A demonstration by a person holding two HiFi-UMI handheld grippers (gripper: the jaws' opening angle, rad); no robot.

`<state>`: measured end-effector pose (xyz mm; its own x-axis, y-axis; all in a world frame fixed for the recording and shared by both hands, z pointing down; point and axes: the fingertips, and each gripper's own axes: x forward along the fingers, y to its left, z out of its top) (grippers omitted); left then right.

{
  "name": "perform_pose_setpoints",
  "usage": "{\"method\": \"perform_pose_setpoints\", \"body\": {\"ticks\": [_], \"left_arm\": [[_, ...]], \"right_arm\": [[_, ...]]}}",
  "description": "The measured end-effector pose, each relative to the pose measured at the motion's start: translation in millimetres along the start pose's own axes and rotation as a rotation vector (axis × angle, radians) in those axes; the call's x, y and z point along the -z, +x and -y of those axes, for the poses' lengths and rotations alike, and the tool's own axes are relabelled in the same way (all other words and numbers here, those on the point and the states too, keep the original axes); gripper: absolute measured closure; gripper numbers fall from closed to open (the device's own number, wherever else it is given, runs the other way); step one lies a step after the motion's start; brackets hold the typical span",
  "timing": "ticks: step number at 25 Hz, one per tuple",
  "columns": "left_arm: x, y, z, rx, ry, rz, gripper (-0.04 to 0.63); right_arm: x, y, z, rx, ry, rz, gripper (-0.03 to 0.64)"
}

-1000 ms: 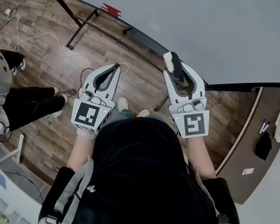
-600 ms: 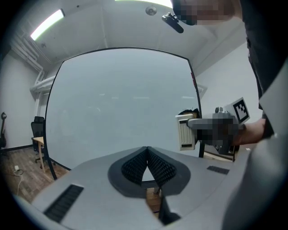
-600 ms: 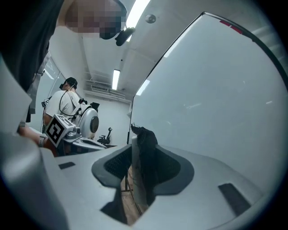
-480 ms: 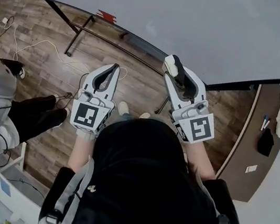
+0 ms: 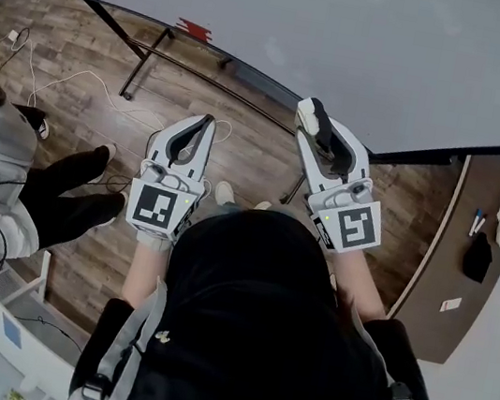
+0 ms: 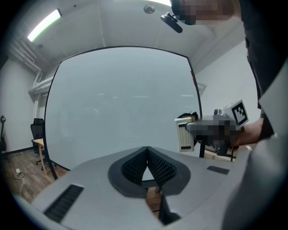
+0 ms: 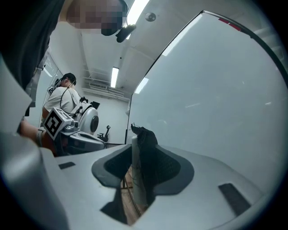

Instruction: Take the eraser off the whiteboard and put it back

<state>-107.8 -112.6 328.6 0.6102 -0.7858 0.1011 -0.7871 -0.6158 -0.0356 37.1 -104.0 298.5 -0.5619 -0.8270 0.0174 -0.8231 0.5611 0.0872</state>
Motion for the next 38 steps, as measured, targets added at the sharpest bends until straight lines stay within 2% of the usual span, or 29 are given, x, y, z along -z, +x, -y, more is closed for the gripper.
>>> {"method": "perform_pose_setpoints", "body": {"ticks": [11,15,19,22,25,38], "left_arm": [[16,-8,2,-0.022,-0.007,-0.050,0.588],[27,-8,5,-0.037,-0.014,-0.100,0.588],[32,-9,9,-0.042,-0.013,-0.091,0.588],[35,-10,8,-0.068,-0.022,-0.119,0.588],[38,-12,9,-0.073,-0.011,-0.101,0.588],[58,-18,15,-0.109,-0.031,-0.149,0.588]], "right_arm": [[48,-3,12,0.024,-0.066,-0.119,0.457],[72,-4,18,0.029,-0.133,-0.161,0.457],[97,-6,21,0.026,-0.188,-0.231,0.457],[114,-8,25,0.036,-0.221,-0.277,0.456],[130,-8,30,0.039,-0.245,-0.298,0.456],[211,-16,54,0.061,-0.412,-0.470,0.456]]}}
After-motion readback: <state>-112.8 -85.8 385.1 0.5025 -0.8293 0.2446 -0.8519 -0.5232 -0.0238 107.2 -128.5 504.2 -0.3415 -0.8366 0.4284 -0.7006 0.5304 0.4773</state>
